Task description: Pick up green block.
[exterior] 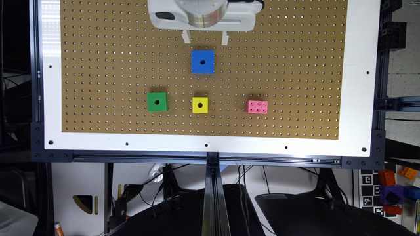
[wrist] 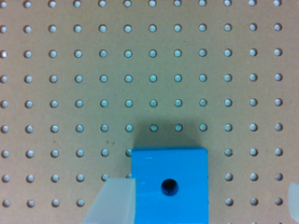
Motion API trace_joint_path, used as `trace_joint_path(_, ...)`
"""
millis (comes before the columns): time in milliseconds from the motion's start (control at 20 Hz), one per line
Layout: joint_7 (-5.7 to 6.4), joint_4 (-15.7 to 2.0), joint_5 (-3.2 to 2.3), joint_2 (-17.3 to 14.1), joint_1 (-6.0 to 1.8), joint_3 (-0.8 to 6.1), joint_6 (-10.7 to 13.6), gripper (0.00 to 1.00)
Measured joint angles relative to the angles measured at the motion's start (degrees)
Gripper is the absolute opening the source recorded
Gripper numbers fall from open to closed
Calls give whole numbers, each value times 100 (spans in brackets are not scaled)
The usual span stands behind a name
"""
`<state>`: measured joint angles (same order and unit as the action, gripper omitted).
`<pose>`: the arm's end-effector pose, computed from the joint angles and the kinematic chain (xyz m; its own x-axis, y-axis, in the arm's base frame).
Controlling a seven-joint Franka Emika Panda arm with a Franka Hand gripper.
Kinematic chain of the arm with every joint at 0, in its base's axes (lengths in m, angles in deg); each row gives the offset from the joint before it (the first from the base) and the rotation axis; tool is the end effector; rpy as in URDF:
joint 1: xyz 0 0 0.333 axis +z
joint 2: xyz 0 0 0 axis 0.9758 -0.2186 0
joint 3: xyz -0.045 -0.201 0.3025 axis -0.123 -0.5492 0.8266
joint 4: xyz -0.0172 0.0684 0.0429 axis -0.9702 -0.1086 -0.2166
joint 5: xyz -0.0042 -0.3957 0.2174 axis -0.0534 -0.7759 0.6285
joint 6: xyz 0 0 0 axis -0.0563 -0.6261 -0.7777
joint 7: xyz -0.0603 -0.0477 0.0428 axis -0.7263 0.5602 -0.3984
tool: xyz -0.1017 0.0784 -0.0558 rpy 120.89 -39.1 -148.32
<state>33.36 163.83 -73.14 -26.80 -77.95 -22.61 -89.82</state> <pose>0.4801 -0.0048 0.2896 0.7033 -0.7108 0.0123 -0.7107 -0.7034 -0.0111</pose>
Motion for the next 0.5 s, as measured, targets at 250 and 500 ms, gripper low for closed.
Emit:
trace_joint_path(250,-76,-10,-24,0,-127,0,0,100)
trace_joint_path(500,-306,-202,-27,-82,-388,-1,-1,100)
